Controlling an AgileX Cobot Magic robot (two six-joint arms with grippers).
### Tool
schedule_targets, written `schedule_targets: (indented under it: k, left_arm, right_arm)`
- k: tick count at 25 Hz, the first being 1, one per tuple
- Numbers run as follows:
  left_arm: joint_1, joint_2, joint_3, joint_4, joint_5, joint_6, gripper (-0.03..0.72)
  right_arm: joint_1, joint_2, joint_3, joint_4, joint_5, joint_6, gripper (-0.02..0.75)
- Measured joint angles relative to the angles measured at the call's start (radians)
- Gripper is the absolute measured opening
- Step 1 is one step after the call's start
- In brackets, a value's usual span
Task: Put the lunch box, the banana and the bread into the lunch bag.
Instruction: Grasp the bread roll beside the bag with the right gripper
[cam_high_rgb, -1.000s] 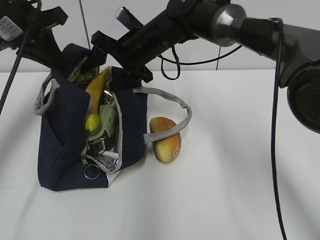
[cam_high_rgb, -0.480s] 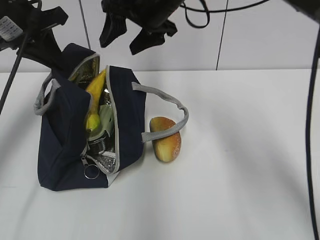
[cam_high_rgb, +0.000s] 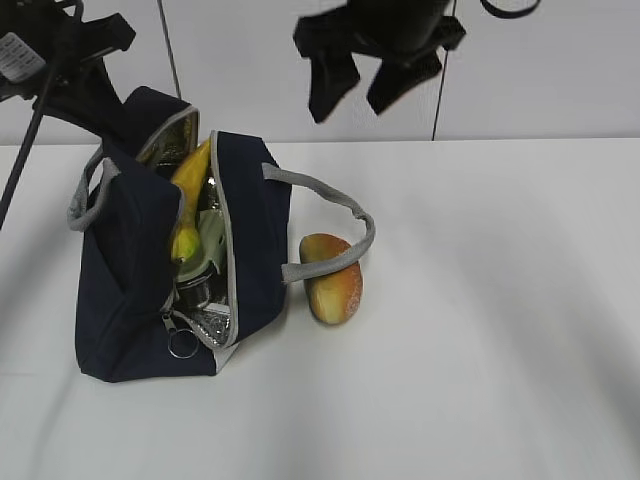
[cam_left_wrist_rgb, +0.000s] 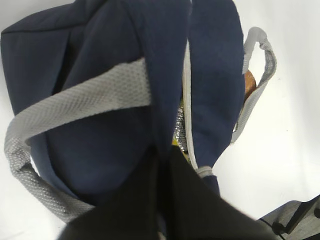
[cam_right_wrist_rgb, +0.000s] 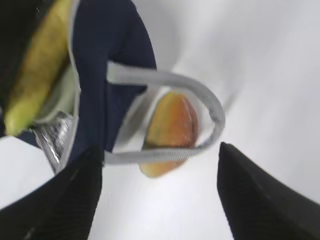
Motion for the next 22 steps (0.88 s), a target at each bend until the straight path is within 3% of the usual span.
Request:
schedule_targets:
  k: [10, 16, 22]
  left_arm:
    - [0.0, 0.0, 0.0, 0.001, 0.0, 0.0, 0.001]
    - [0.0, 0.0, 0.0, 0.001, 0.0, 0.0, 0.001]
    - [0.0, 0.0, 0.0, 0.001, 0.0, 0.0, 0.001]
  right_arm:
    - [0.002, -0.135, 0.482, -0.018, -0.024, -0.02, 0.53]
    - [0.006, -0.154, 0.677, 0.021, -0.268, -0.02, 0.53]
    - [0.02, -0.138, 0.749, 0.062, -0.516, -0.02, 0.531]
